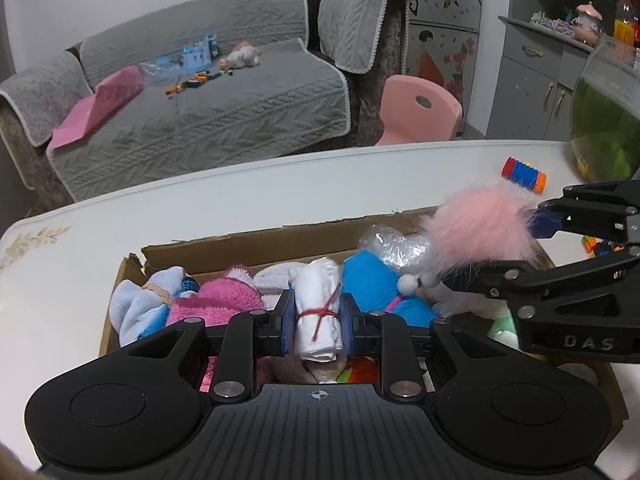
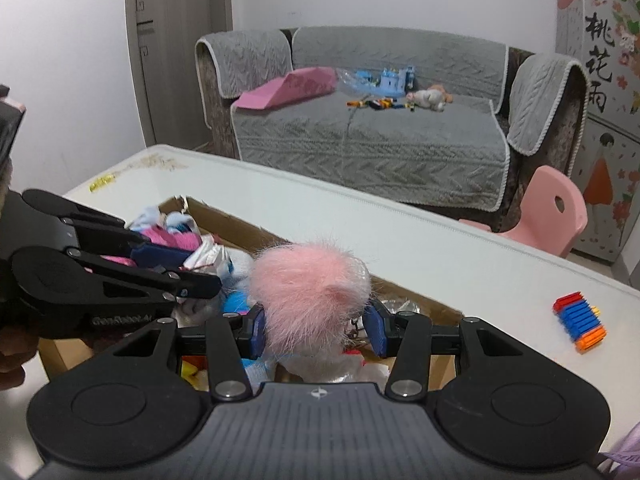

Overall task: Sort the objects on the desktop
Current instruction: 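Carry both items into the cardboard tray and open both grippers, then move both grippers back toward the orange bundle and peach-banded bundle, then grasp the white peach-banded bundle with the right gripper while the left grasps the orange plastic bundle, then carry both bundles into the cardboard tray and open both grippers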

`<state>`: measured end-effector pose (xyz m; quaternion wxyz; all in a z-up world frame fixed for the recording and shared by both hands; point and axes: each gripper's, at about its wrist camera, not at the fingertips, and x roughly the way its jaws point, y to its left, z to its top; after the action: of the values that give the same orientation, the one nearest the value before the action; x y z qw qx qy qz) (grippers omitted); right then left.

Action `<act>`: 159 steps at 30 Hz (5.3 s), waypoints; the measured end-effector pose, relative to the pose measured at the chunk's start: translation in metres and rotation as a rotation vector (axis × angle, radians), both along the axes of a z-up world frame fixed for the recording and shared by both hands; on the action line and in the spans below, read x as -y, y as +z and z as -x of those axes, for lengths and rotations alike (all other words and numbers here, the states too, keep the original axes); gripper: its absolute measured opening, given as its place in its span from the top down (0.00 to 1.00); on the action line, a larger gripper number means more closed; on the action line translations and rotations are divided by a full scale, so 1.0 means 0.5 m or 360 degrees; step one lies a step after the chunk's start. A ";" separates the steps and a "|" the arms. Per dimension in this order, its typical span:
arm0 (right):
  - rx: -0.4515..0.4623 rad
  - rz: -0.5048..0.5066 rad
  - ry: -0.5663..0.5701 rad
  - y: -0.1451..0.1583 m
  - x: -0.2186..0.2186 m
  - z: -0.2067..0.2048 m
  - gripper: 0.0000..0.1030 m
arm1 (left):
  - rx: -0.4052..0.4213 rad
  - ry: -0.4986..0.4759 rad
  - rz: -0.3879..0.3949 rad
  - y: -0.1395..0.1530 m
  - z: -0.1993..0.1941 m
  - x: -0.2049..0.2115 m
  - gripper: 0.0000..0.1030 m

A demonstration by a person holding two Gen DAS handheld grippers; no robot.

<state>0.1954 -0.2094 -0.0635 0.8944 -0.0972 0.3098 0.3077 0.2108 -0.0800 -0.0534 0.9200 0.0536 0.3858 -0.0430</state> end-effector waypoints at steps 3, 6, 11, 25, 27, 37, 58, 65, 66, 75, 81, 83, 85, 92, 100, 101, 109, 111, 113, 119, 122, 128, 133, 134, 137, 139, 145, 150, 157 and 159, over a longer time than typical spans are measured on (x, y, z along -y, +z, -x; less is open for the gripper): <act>-0.0025 0.0022 -0.0012 -0.012 -0.001 -0.005 0.57 | -0.0006 0.0005 -0.0026 -0.009 -0.004 0.005 0.71; -0.0049 0.0060 -0.0018 -0.022 -0.003 -0.007 0.57 | 0.0008 -0.0001 -0.0060 -0.014 -0.003 0.015 0.68; -0.0001 0.0052 -0.0021 -0.001 0.010 0.019 0.42 | 0.0054 -0.0017 -0.0091 -0.002 0.030 0.019 0.31; 0.0182 -0.0115 -0.0002 0.078 0.104 0.202 0.36 | 0.0231 -0.0084 0.0047 0.058 0.270 -0.009 0.12; 0.0211 -0.0117 0.0017 0.066 0.118 0.251 0.26 | 0.0220 -0.0089 0.0070 0.044 0.315 -0.011 0.09; 0.0105 0.0037 0.0260 -0.045 0.107 0.357 0.20 | 0.0059 -0.0095 0.0118 -0.057 0.392 0.022 0.08; 0.0102 0.0218 0.0743 -0.116 0.048 0.281 0.07 | 0.0029 0.0145 0.0090 -0.109 0.334 0.068 0.05; 0.0074 0.0154 0.0782 -0.116 0.055 0.275 0.11 | 0.0054 0.0214 0.0086 -0.111 0.323 0.046 0.03; 0.0065 0.0144 0.0781 -0.115 0.056 0.276 0.13 | 0.0060 0.0232 0.0086 -0.112 0.323 0.041 0.03; 0.0047 0.0130 0.0782 -0.112 0.071 0.320 0.16 | 0.0067 0.0386 0.0073 -0.109 0.348 -0.034 0.02; 0.0079 0.0148 0.0752 -0.109 0.083 0.359 0.13 | 0.0034 0.0515 0.0087 -0.100 0.376 -0.091 0.02; 0.0084 0.0140 0.0705 -0.107 0.082 0.357 0.13 | 0.0037 0.0507 0.0078 -0.097 0.382 -0.087 0.02; 0.0078 0.0122 0.0645 -0.106 0.079 0.351 0.11 | 0.0055 0.0486 0.0047 -0.096 0.384 -0.075 0.02; 0.0041 0.0122 0.0467 -0.113 0.053 0.334 0.08 | 0.0061 0.0460 0.0052 -0.103 0.363 -0.073 0.01; -0.0045 0.0084 0.0407 -0.119 0.040 0.331 0.07 | 0.0063 0.0409 0.0075 -0.107 0.343 -0.065 0.00; -0.0045 0.0085 0.0409 -0.120 0.040 0.331 0.07 | 0.0063 0.0399 0.0077 -0.107 0.342 -0.064 0.00; -0.0049 0.0077 0.0490 -0.117 0.043 0.318 0.08 | 0.0068 0.0360 0.0084 -0.108 0.347 -0.059 0.01; -0.0043 0.0072 0.0491 -0.116 0.044 0.318 0.11 | 0.0076 0.0336 0.0086 -0.107 0.352 -0.056 0.03; -0.0031 0.0061 0.0493 -0.115 0.046 0.324 0.17 | 0.0090 0.0303 0.0085 -0.106 0.356 -0.051 0.11; -0.0018 0.0042 0.0469 -0.111 0.049 0.330 0.28 | 0.0117 0.0230 0.0093 -0.100 0.369 -0.039 0.39; -0.0022 0.0031 0.0460 -0.111 0.050 0.327 0.30 | 0.0123 0.0264 0.0111 -0.095 0.368 -0.048 0.58; -0.0019 0.0011 0.0418 -0.109 0.052 0.338 0.32 | 0.0099 0.0303 0.0123 -0.090 0.371 -0.060 0.59; -0.0048 -0.0040 0.0384 -0.106 0.062 0.340 0.34 | 0.0062 0.0331 0.0163 -0.083 0.380 -0.070 0.60; -0.0053 -0.0048 0.0378 -0.106 0.065 0.341 0.34 | 0.0059 0.0341 0.0167 -0.080 0.384 -0.072 0.60; -0.0072 -0.0080 0.0356 -0.104 0.076 0.343 0.34 | 0.0069 0.0354 0.0155 -0.069 0.400 -0.076 0.60; -0.0076 -0.0106 0.0330 -0.100 0.084 0.345 0.34 | 0.0090 0.0354 0.0159 -0.058 0.412 -0.079 0.60; -0.0047 -0.0194 0.0199 -0.079 0.103 0.348 0.34 | 0.0155 0.0348 0.0127 -0.024 0.432 -0.082 0.60; -0.0046 -0.0265 0.0087 -0.049 0.128 0.348 0.34 | 0.0180 0.0333 0.0099 -0.006 0.443 -0.086 0.60; 0.0053 -0.0297 -0.0035 0.026 0.140 0.332 0.34 | 0.0219 0.0283 0.0067 0.017 0.441 -0.080 0.59; 0.0105 -0.0305 -0.0065 0.053 0.139 0.327 0.34 | 0.0240 0.0278 0.0051 0.032 0.435 -0.083 0.59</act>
<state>0.0322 -0.2790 -0.0371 0.9154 -0.0151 0.2512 0.3143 -0.0069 -0.0386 -0.0375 0.9474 0.0083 0.3180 0.0355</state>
